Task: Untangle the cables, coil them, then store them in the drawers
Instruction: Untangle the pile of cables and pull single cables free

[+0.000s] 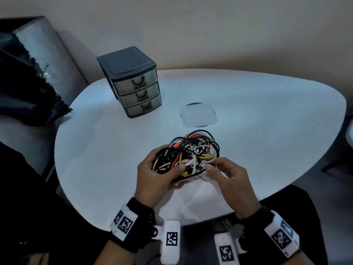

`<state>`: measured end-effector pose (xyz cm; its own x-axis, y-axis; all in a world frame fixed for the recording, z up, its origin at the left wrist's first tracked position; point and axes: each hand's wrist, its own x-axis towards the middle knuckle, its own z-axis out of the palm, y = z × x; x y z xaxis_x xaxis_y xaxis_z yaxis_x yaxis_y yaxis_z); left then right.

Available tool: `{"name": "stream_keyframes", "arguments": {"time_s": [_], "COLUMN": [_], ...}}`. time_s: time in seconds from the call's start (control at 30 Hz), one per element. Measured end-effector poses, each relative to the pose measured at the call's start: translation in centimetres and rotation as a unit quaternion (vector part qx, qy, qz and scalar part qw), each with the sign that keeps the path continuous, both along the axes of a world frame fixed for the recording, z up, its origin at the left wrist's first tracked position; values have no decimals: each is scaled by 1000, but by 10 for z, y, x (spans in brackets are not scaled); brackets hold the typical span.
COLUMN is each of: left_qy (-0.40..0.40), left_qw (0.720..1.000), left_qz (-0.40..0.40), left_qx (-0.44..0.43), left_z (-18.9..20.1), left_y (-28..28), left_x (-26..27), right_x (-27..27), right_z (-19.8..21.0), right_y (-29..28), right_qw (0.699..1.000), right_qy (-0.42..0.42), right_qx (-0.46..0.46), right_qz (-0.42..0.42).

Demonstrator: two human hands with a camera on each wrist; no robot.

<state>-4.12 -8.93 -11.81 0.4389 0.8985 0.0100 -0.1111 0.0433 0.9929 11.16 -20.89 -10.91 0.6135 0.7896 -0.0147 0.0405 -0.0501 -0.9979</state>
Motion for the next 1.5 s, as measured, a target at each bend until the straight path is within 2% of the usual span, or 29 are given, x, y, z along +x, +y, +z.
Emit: {"name": "stream_keyframes", "arguments": {"time_s": [0.07,0.17,0.2,0.27,0.33,0.37,0.47,0.6,0.73,0.8,0.9,0.97,1.07,1.17,1.23,1.3,1.37,1.43,1.47,1.5], "left_qy": [2,-30,-33,-11,13,26,66,72,80,88,96,108,130,164,171,176,198,185,132,68], "left_qw": [1000,998,998,1000,998,995,980,976,973,964,946,934,908,877,866,879,920,976,988,982], "left_qz": [15,15,10,4,-15,-23,-20,-29,-26,-21,-25,-32,-42,-59,-64,-47,-20,-48,-72,-93], "left_qx": [2,-50,-51,-1,62,98,189,202,217,252,309,338,397,449,465,441,338,103,-35,-152], "left_z": [-2,-4,-4,-1,3,4,1,2,1,4,10,16,27,38,42,43,39,36,33,28], "left_y": [0,2,4,3,2,1,4,8,6,3,1,2,7,13,13,11,9,6,7,9], "left_x": [0,-1,-2,-3,-5,-5,-7,-9,-10,-9,-8,-7,-6,-5,-5,-7,-8,-6,-4,-5], "right_x": [3,7,8,10,14,17,25,34,32,28,24,26,32,33,32,36,39,37,35,32], "right_z": [0,1,2,6,14,18,31,34,28,32,41,49,65,78,83,85,83,78,74,71], "right_y": [1,4,5,6,9,10,17,19,19,22,28,31,30,28,26,24,21,20,21,21], "right_qw": [1000,998,996,990,978,975,983,972,957,942,889,864,871,877,888,910,924,928,928,927], "right_qy": [3,28,17,-79,-188,-213,-182,-220,-277,-329,-447,-486,-466,-459,-439,-392,-355,-340,-336,-334], "right_qx": [-13,-13,-8,-6,4,8,-11,-41,-46,-39,-40,-44,-33,-24,-22,-19,-25,-36,-43,-50], "right_qz": [-19,-63,-86,-117,-95,-69,19,79,67,58,94,123,152,141,138,137,139,150,157,163]}}
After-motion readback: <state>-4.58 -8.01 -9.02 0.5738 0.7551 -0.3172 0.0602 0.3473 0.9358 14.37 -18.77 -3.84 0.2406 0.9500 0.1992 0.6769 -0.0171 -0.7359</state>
